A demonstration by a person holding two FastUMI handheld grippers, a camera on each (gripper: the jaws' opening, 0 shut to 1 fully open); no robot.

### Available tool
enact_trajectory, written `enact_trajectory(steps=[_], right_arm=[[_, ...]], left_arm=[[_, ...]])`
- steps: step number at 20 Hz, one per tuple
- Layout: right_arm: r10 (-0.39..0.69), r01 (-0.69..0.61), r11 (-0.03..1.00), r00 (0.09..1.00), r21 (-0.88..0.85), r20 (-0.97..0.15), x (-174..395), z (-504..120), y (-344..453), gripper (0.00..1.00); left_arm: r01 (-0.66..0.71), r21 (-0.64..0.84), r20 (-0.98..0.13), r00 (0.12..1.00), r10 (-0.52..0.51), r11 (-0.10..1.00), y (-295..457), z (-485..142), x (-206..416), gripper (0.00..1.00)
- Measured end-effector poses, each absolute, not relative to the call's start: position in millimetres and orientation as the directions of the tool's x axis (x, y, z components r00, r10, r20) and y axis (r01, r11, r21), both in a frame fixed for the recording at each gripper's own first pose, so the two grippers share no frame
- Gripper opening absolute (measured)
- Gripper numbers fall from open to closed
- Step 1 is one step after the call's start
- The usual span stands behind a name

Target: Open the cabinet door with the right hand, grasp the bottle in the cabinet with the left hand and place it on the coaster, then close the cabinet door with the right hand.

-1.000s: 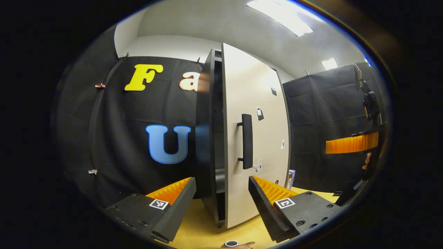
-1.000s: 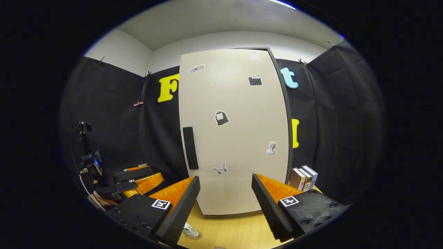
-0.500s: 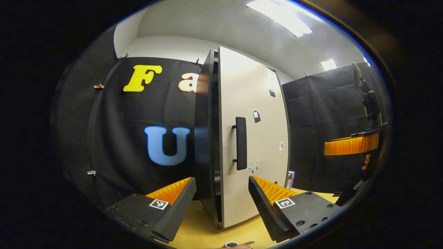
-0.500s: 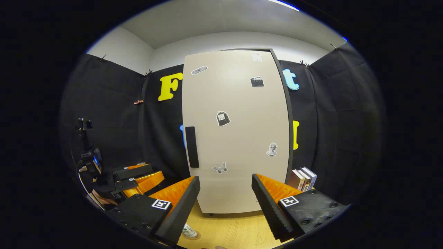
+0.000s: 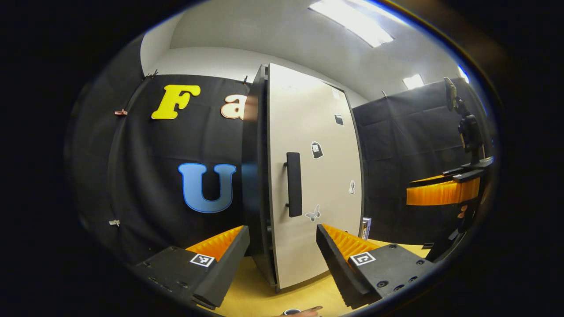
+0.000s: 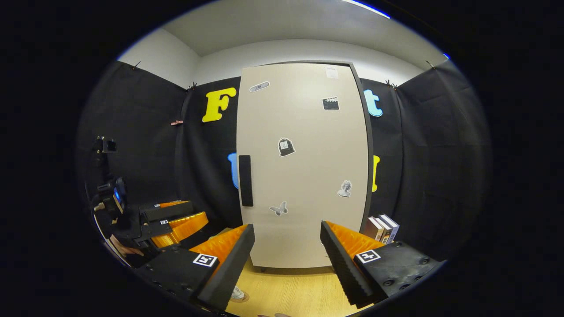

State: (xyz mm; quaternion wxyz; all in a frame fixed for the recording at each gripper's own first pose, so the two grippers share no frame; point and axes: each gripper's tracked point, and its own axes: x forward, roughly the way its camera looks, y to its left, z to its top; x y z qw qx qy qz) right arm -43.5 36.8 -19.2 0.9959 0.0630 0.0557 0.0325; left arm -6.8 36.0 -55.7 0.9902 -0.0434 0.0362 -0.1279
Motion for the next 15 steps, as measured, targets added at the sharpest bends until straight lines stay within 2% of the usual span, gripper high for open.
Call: enact_trajectory(steps=[15], right_arm=[[0.067,-0.055,0.994,0.991,0.099,-0.117,-45.8,-26.6,30.5,0.98]], left_arm=[[0.300,-0.057,-0.031,0.953,-0.302,0.952,17.2,-36.6,-18.7,0.95]])
